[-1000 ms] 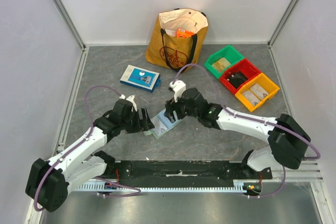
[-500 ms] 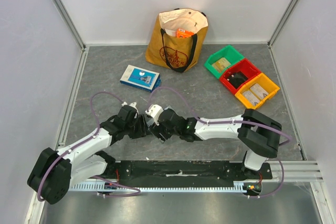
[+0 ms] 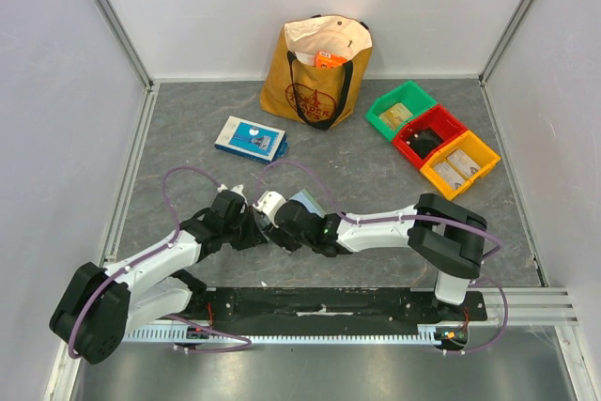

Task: Take the credit cards out of the card holder
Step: Remove the credit card from the card holder.

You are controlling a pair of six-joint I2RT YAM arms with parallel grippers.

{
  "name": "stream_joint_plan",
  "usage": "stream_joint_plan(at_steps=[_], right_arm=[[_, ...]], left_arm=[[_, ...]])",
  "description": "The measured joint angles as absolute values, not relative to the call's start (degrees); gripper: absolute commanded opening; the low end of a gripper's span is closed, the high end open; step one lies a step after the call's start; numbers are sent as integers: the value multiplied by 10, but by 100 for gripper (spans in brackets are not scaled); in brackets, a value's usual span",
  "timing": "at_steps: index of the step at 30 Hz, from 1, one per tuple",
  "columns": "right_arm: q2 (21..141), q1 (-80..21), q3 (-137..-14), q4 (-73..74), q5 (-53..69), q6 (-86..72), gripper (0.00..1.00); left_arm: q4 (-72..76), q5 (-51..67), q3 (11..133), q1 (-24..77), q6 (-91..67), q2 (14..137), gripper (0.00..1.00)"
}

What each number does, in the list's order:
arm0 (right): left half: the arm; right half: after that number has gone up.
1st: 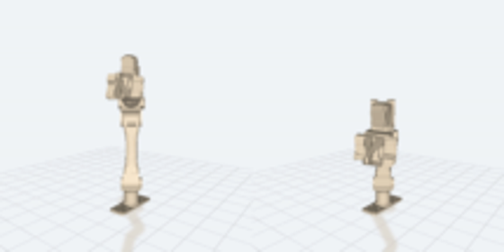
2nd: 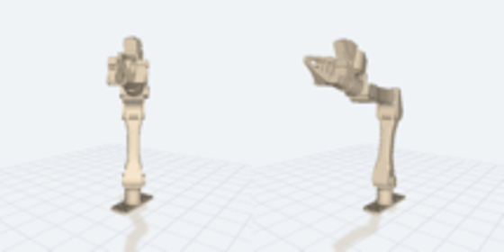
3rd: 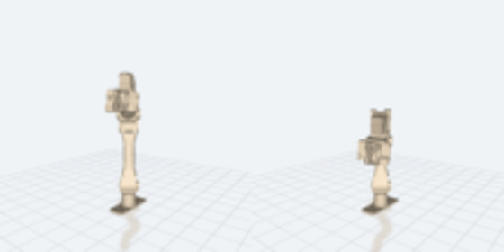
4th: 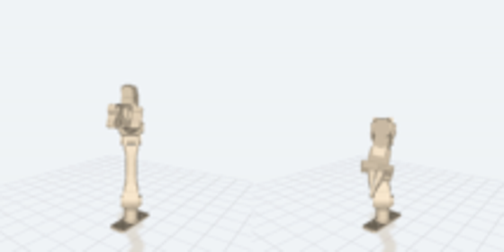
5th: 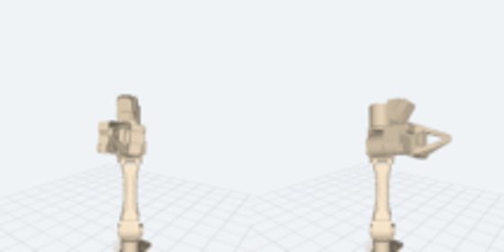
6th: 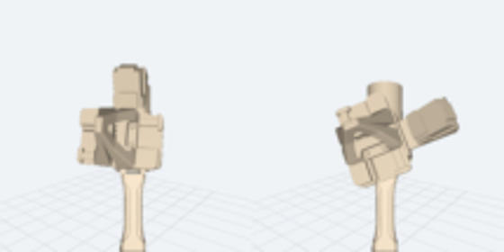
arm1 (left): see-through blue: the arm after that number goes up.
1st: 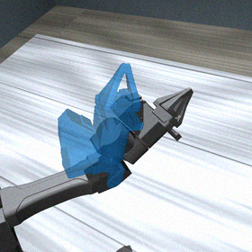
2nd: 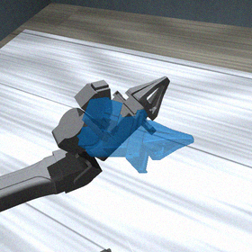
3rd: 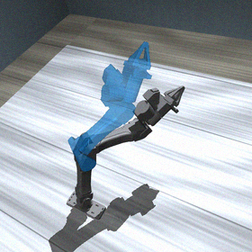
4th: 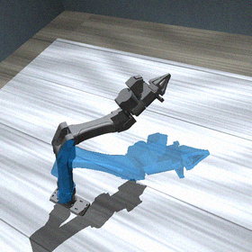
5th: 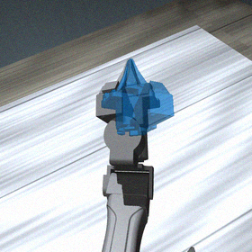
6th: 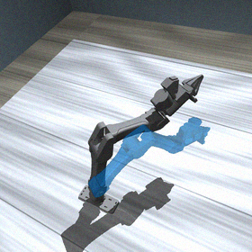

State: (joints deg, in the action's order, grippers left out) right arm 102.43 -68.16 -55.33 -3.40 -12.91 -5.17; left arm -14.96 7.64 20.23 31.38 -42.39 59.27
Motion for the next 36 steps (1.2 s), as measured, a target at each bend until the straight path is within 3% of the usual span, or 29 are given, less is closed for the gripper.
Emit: stream_joint_plan(at_steps=[3, 13, 23, 36], right_arm=[[1030, -682, -554, -32, -138, -49, 57], [1029, -686, -555, -22, -174, -43, 20], [1014, -679, -582, 0, -203, -47, 1], [937, -569, -593, 67, -139, -97, 0]], left_arm=[[-148, 76, 202, 314, -424, 594, 2], [-144, 77, 202, 314, -424, 595, 2], [-143, 81, 202, 316, -424, 595, 2], [-147, 86, 202, 324, -423, 591, 2]])
